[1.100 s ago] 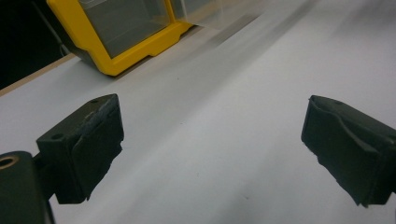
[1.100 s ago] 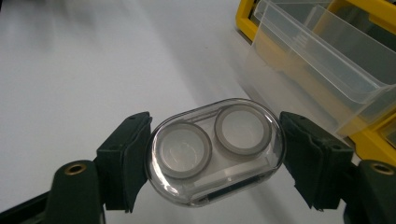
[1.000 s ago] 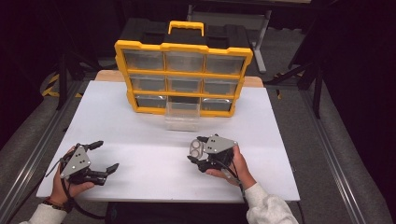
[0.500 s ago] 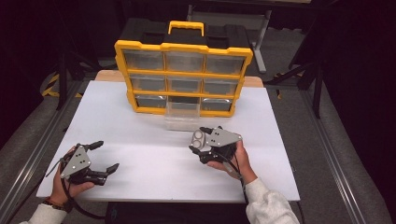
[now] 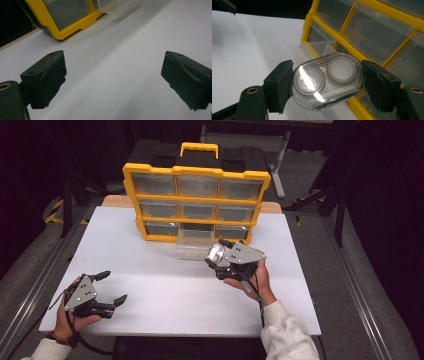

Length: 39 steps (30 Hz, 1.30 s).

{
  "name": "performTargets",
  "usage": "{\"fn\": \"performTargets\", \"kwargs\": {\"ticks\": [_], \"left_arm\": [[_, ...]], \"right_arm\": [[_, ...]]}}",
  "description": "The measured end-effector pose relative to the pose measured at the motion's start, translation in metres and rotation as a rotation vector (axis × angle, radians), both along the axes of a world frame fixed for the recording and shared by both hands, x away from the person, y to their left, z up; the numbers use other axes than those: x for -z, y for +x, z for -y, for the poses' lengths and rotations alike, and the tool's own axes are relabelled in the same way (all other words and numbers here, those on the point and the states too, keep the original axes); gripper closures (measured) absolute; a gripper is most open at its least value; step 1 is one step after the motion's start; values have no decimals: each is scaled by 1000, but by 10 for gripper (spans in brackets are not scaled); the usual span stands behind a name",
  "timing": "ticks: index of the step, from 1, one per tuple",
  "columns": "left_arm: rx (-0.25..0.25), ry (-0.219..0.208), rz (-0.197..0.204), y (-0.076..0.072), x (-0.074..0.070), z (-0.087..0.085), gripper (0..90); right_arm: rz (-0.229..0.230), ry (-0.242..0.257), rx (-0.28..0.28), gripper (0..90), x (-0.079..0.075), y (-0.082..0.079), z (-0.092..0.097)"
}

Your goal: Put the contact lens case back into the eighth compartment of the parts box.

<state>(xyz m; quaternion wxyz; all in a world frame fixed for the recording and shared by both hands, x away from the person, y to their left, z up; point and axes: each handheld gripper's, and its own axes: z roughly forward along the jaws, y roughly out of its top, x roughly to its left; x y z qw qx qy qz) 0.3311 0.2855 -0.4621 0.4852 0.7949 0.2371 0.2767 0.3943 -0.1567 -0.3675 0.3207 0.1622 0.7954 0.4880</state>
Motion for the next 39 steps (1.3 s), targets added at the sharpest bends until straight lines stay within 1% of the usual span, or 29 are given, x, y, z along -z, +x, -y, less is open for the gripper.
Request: {"fn": "performTargets", "kwargs": {"ticks": [2, 3, 6, 7, 8, 12, 13, 15, 20, 27, 29, 36, 38, 39], "left_arm": [[0, 0, 0, 0, 0, 0, 70], [1, -2, 0, 0, 0, 0, 70], [-1, -5, 0, 0, 0, 0, 70], [-1, -5, 0, 0, 0, 0, 70], [0, -3, -1, 0, 0, 0, 70], [1, -2, 1, 0, 0, 0, 70], [1, -8, -3, 0, 0, 0, 70], [-1, -6, -1, 0, 0, 0, 70], [2, -3, 0, 0, 0, 0, 71], [-4, -14, 3, 0, 0, -1, 73], [-3, -9, 6, 0, 0, -1, 73], [-1, -4, 6, 0, 0, 0, 73], [-3, -5, 6, 0, 0, -1, 73], [-2, -15, 2, -1, 0, 0, 73]], "right_arm": [[15, 4, 10, 286, -6, 4, -1], [31, 13, 19, 286, -12, 8, -1], [41, 21, 34, 286, -19, 13, -2], [41, 21, 34, 286, -19, 13, -2], [44, 23, 41, 286, -21, 18, -3], [55, 3, 55, 286, -23, 25, -10], [58, -2, 56, 286, -24, 27, -13], [70, -16, 63, 286, -24, 29, -17], [69, -27, 66, 286, -25, 36, -26], [60, -22, 71, 286, -23, 44, -35], [61, -25, 74, 286, -23, 45, -36], [41, -22, 91, 286, -18, 56, -41], [28, -24, 100, 286, -15, 59, -41], [25, -24, 102, 286, -14, 61, -42]]}}
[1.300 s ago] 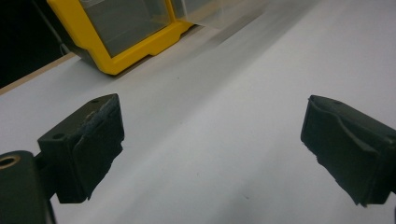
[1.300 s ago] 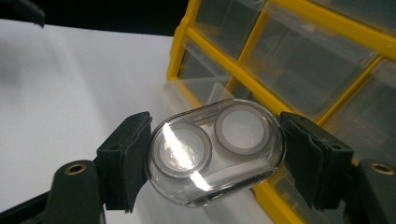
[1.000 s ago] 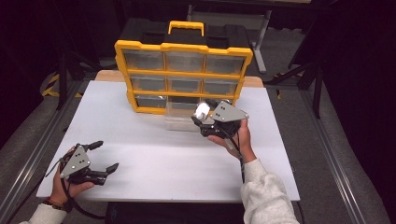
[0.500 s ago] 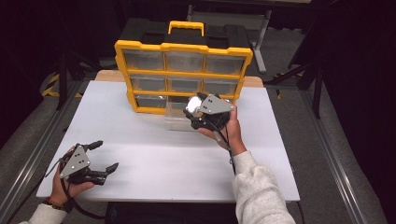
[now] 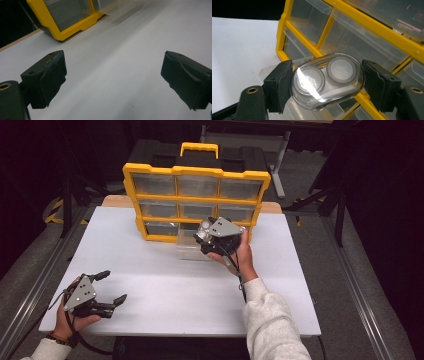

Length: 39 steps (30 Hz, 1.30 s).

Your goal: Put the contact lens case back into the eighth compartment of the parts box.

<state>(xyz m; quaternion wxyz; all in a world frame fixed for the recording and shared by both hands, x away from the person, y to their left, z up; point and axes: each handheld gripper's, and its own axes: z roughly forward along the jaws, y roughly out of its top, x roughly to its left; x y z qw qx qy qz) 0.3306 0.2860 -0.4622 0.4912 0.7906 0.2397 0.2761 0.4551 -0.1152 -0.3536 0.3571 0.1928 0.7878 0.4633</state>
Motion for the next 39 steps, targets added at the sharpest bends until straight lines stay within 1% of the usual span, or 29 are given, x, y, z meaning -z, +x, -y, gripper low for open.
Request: {"fn": "performTargets", "kwargs": {"ticks": [6, 9, 13, 16, 18, 23, 27, 31, 39], "left_arm": [[3, 5, 1, 0, 0, 0, 73], [1, -5, -3, 0, 0, 0, 75], [3, 1, 0, 0, 0, 0, 75], [2, 6, 0, 1, 0, 0, 81], [-8, 8, -1, 1, 0, 0, 93], [-7, 1, 0, 1, 0, 0, 91], [-7, -5, -3, 0, 0, -1, 88], [-6, 1, 0, 1, 0, 0, 88], [-7, 3, -1, 1, 1, 0, 87]], "right_arm": [[-18, -1, 18, 286, 5, 7, 0], [-29, 3, 26, 285, 9, 10, -1], [-47, 1, 39, 285, 14, 14, -1], [-58, 2, 45, 285, 17, 17, -1], [-63, -1, 49, 285, 19, 18, -2], [-79, 8, 54, 285, 23, 20, -2], [-85, 7, 61, 285, 26, 22, -2], [-90, 13, 65, 284, 27, 23, -1], [-99, 7, 71, 283, 30, 25, -1]]}}
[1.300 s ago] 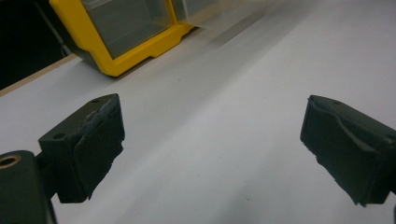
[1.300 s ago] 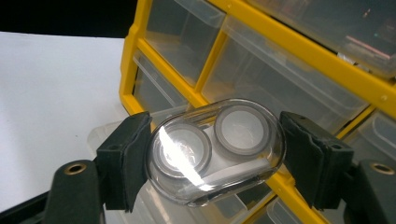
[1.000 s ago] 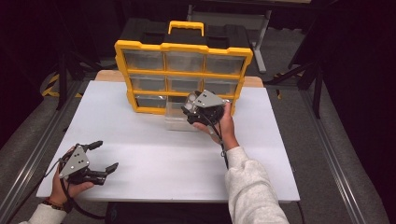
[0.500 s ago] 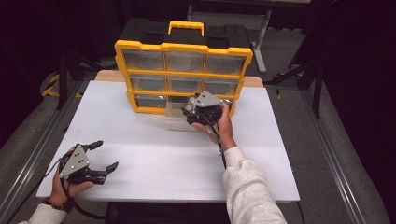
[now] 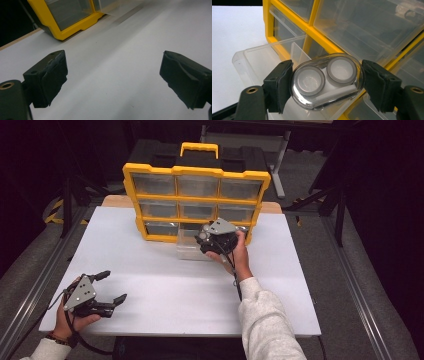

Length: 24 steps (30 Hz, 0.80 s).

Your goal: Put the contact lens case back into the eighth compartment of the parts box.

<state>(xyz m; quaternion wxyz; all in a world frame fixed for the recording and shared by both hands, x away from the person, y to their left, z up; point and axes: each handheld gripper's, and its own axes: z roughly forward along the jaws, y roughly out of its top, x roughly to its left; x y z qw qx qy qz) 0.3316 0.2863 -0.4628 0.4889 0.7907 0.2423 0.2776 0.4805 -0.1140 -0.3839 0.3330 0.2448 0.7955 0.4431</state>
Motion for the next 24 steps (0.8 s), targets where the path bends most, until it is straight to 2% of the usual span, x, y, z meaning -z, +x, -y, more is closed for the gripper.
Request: {"fn": "performTargets", "kwargs": {"ticks": [11, 24], "left_arm": [[-1, 1, -4, 0, 0, 0, 85], [-2, 5, -5, 1, 1, 1, 85]], "right_arm": [[-13, 6, 1, 284, 5, 0, -1], [13, 16, 5, 287, -1, -3, 1]]}}
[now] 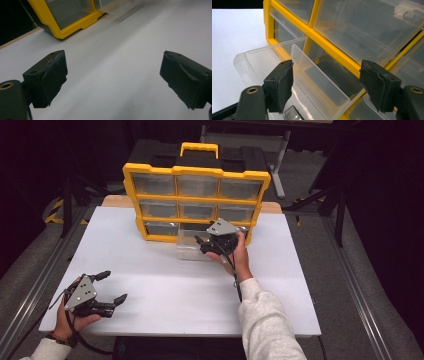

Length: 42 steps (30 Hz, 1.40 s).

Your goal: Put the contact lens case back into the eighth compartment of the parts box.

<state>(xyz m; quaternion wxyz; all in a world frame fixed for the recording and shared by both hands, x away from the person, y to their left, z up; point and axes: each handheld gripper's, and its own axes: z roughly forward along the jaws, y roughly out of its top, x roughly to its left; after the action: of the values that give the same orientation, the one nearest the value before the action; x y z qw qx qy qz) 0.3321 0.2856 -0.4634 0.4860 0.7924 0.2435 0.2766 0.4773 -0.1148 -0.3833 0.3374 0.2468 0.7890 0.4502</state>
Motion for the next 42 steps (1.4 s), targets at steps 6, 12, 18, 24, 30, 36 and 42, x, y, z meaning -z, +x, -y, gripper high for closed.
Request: {"fn": "performTargets", "kwargs": {"ticks": [6, 12, 18, 24, 30, 36, 42], "left_arm": [[0, -7, -3, 0, 0, 0, 85], [0, -7, -2, 0, 0, 0, 85], [1, -3, 1, 0, 0, 0, 85], [4, 3, -2, 0, 0, 0, 86], [3, 5, -3, 0, 0, 0, 86], [3, 3, -6, 0, 0, 0, 84], [2, 5, -4, 0, 0, 0, 84]], "right_arm": [[15, 14, 3, 288, -4, -3, 3], [30, 23, -3, 285, -8, -5, 3], [45, 27, -7, 271, -13, -9, 4], [67, 25, -10, 248, -18, -14, 5], [85, 28, -10, 224, -23, -19, 7], [96, 22, -18, 204, -26, -24, 6], [96, 18, -25, 183, -29, -29, 6]]}}
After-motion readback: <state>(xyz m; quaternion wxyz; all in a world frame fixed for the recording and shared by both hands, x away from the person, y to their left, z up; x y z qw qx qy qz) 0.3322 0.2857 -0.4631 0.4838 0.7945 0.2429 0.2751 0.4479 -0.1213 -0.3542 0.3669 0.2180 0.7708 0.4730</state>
